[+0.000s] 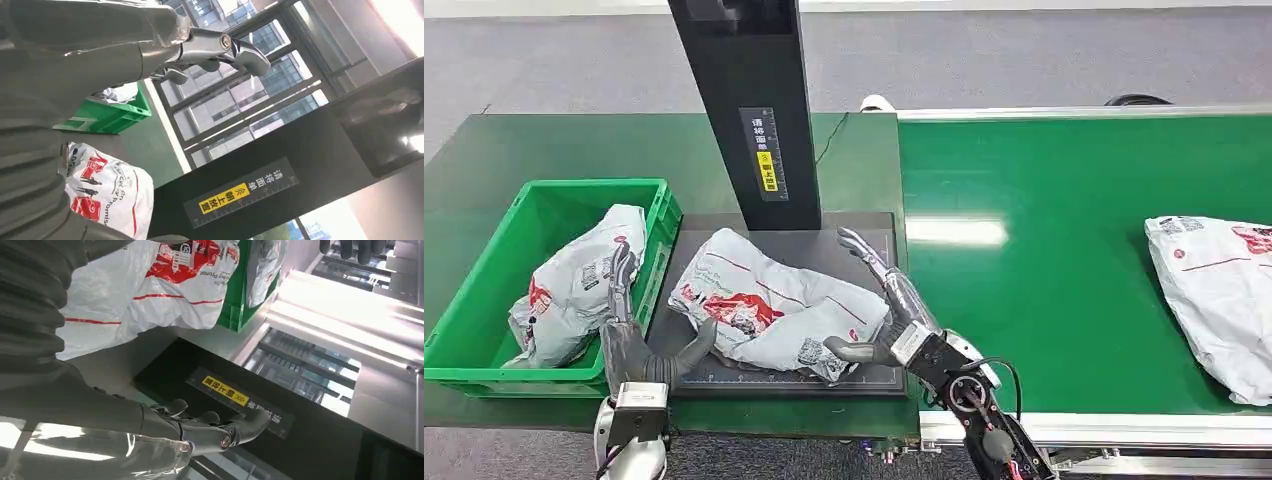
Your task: Moved the parcel from conveyor to table for the left to box.
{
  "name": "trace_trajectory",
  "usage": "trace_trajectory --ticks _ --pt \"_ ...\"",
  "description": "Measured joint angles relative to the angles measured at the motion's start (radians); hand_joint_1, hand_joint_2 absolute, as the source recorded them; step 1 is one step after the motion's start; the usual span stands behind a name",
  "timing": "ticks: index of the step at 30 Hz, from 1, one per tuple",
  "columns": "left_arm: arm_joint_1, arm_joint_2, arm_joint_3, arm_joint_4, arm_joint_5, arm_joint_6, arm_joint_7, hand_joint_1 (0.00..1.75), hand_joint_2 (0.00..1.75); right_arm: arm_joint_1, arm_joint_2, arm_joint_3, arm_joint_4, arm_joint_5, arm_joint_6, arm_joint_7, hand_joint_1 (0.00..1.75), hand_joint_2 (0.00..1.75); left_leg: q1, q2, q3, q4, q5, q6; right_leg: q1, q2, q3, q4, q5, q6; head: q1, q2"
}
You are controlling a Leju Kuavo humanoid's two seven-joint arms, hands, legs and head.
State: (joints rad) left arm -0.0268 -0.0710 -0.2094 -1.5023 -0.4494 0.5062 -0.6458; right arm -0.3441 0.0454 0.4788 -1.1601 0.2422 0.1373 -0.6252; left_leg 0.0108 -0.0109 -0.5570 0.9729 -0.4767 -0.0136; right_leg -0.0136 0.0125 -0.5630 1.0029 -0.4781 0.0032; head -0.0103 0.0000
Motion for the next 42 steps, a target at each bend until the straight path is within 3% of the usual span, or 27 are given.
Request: trace_trajectory --ticks 10,11,13,15,16,20,31,32,33,42 --pt "0.0 0.002 -0.001 0.0 -0.006 -0.006 0.008 0.0 1.75 0.002 0.0 0.0 -0.003 -0.001 -0.004 0.0 0.0 1.75 0.0 0.0 0.001 0.001 0.0 0.0 0.0 0.0 -0.002 0.0 0.0 0.0 0.0 0.0" --pt "-0.005 0.003 -0.008 0.003 -0.04 -0.039 0.047 0.0 1.75 0.017 0.0 -0.008 -0.009 -0.017 -0.039 0.01 0.0 1.75 0.0 0.0 0.003 0.001 0.0 0.0 0.0 0.0 -0.004 -0.001 0.0 0.0 -0.001 0.0" --pt "-0.044 0.014 -0.058 0.096 -0.268 -0.256 0.285 0.0 1.75 0.125 0.018 -0.098 -0.098 -0.083 -0.188 0.029 0.0 1.75 -0.001 -0.016 0.002 0.0 -0.001 0.001 -0.001 -0.015 0.005 -0.001 -0.007 0.003 -0.002 0.0" --pt "-0.051 0.015 -0.081 0.194 -0.526 -0.475 0.488 0.0 1.75 0.194 0.035 -0.189 -0.157 -0.088 -0.197 0.034 0.0 1.75 -0.001 -0.014 0.001 0.0 -0.001 0.0 -0.001 -0.014 0.006 -0.001 -0.005 0.001 0.0 0.0" --pt "-0.05 0.015 -0.082 0.215 -0.587 -0.503 0.511 0.0 1.75 0.219 0.037 -0.221 -0.177 -0.084 -0.191 0.035 0.0 1.75 -0.001 -0.008 0.0 0.0 -0.002 -0.001 -0.001 -0.008 0.004 -0.001 -0.004 0.001 0.0 0.0" --pt "-0.077 0.015 -0.092 0.263 -0.568 -0.476 0.478 0.0 1.75 0.276 0.062 -0.296 -0.232 -0.068 -0.18 0.034 0.0 1.75 -0.001 -0.006 0.003 0.0 -0.003 0.0 -0.002 -0.007 0.005 -0.001 -0.004 0.001 0.0 0.0" --pt "-0.094 0.015 -0.099 0.285 -0.566 -0.489 0.478 0.0 1.75 0.304 0.081 -0.35 -0.274 -0.064 -0.183 0.034 0.0 1.75 -0.001 -0.006 0.007 0.0 -0.003 0.001 -0.002 -0.007 0.01 -0.001 -0.004 0.001 0.0 0.0" --pt "-0.095 0.014 -0.099 0.286 -0.567 -0.491 0.479 1.55 1.75 0.304 0.082 -0.351 -0.275 -0.064 -0.184 0.033 0.0 1.75 -0.001 -0.006 0.007 0.0 -0.003 0.001 -0.002 -0.007 0.01 -0.001 -0.004 0.001 0.0 0.0" --pt "-0.097 0.014 -0.099 0.286 -0.568 -0.494 0.482 1.75 1.75 0.304 0.082 -0.351 -0.276 -0.064 -0.186 0.032 0.0 1.75 -0.001 -0.006 0.007 0.0 -0.003 0.001 -0.002 -0.007 0.01 -0.001 -0.004 0.001 0.0 0.0" --pt "-0.116 0.015 -0.088 0.295 -0.574 -0.501 0.485 1.75 1.75 0.305 0.084 -0.355 -0.283 -0.064 -0.203 0.033 0.0 1.75 -0.001 -0.006 0.008 0.0 -0.003 0.001 -0.002 -0.007 0.011 -0.001 -0.004 0.001 0.0 0.0"
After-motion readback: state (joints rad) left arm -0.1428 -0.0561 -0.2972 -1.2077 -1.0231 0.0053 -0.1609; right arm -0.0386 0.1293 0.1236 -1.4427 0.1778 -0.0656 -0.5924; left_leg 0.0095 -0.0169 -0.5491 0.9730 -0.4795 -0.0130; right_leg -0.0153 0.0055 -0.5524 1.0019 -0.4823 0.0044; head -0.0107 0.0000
